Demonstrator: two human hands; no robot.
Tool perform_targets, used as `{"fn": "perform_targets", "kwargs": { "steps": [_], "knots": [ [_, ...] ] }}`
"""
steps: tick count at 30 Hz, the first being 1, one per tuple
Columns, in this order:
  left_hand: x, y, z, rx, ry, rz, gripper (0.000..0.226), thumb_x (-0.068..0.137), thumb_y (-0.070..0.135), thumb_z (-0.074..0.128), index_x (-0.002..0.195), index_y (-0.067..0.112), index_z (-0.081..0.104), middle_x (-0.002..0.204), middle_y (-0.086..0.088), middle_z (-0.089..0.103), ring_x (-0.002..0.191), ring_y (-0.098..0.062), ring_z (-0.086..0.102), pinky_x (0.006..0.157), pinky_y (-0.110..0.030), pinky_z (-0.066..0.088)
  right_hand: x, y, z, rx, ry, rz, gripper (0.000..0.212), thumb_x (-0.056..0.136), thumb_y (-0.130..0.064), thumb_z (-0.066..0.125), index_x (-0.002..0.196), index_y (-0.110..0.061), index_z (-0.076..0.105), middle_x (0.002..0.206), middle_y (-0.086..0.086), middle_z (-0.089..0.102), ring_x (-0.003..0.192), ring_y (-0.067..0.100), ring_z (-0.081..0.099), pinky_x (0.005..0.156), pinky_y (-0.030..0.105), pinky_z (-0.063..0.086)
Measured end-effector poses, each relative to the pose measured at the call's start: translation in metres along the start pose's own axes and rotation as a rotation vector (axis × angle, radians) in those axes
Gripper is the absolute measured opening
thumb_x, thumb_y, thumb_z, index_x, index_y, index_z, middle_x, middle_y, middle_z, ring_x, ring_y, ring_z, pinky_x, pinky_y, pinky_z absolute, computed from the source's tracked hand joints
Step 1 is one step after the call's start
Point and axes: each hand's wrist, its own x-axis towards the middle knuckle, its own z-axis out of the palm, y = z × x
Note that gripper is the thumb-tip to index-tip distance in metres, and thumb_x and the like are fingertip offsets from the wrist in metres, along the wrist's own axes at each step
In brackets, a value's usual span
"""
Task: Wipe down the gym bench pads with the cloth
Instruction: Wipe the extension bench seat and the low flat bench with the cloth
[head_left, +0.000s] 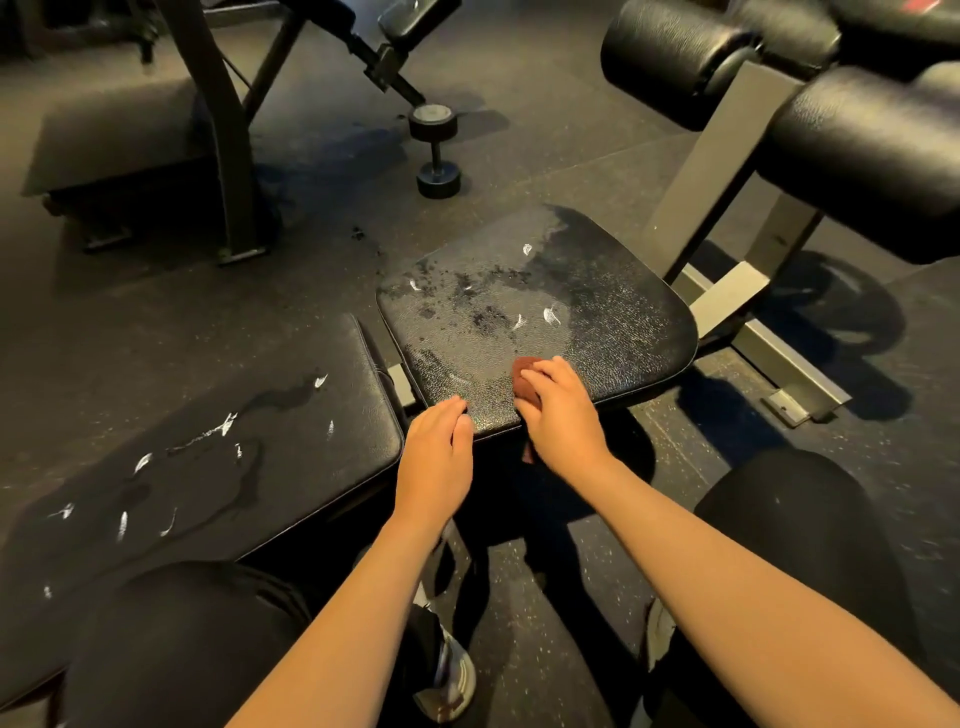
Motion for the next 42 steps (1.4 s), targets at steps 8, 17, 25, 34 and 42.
{"fn": "perform_targets", "kwargs": {
  "steps": [8,17,25,34,42],
  "knots": [
    [0.025,-0.020,-0.020,0.013,-0.053,-0.080,0.043,0.108,0.025,0.039,0.148,0.012,0.050,0.157,-0.005,0.042,0.146,-0.018,0.037,0.119,-0.029,0.023,0.025,-0.055,0.034,0.033,-0.279,-0.162,0.043,0.102,-0.027,0.053,0.140,-0.006,0.055,0.153,0.007,0.042,0.152,0.027,0.017,0.121,0.034,0.014],
    [0.016,-0.016,-0.015,-0.151,-0.015,-0.153,0.042,0.108,0.018,0.037,0.148,0.014,0.050,0.157,0.005,0.040,0.145,-0.006,0.033,0.116,-0.016,0.015,0.031,-0.045,0.021,-0.014,-0.147,-0.032,0.041,0.104,-0.027,0.046,0.135,-0.003,0.058,0.151,0.007,0.045,0.151,0.027,0.019,0.121,0.029,0.011],
    [0.013,-0.018,-0.017,-0.139,-0.039,-0.126,0.043,0.109,0.020,0.033,0.149,0.013,0.048,0.160,0.002,0.037,0.147,-0.006,0.030,0.121,-0.023,0.016,0.032,-0.034,0.020,-0.046,-0.173,-0.137,0.036,0.104,-0.020,0.044,0.135,-0.009,0.060,0.149,0.005,0.048,0.148,0.026,0.026,0.121,0.034,0.017],
    [0.015,-0.014,-0.015,-0.220,0.052,-0.199,0.040,0.108,0.016,0.036,0.144,0.013,0.054,0.153,0.001,0.048,0.139,-0.005,0.041,0.108,-0.009,0.020,0.019,-0.057,0.037,-0.041,-0.245,-0.256,0.036,0.103,-0.019,0.047,0.134,-0.008,0.061,0.148,0.006,0.051,0.150,0.027,0.024,0.124,0.039,0.020],
    [0.015,-0.015,-0.013,-0.134,0.017,-0.163,0.042,0.108,0.020,0.035,0.146,0.014,0.051,0.156,0.004,0.042,0.144,-0.005,0.034,0.111,-0.010,0.013,0.028,-0.051,0.027,-0.093,-0.116,0.014,0.040,0.107,-0.022,0.036,0.139,-0.007,0.054,0.156,0.007,0.039,0.153,0.025,0.011,0.122,0.030,0.009]
  ]
}}
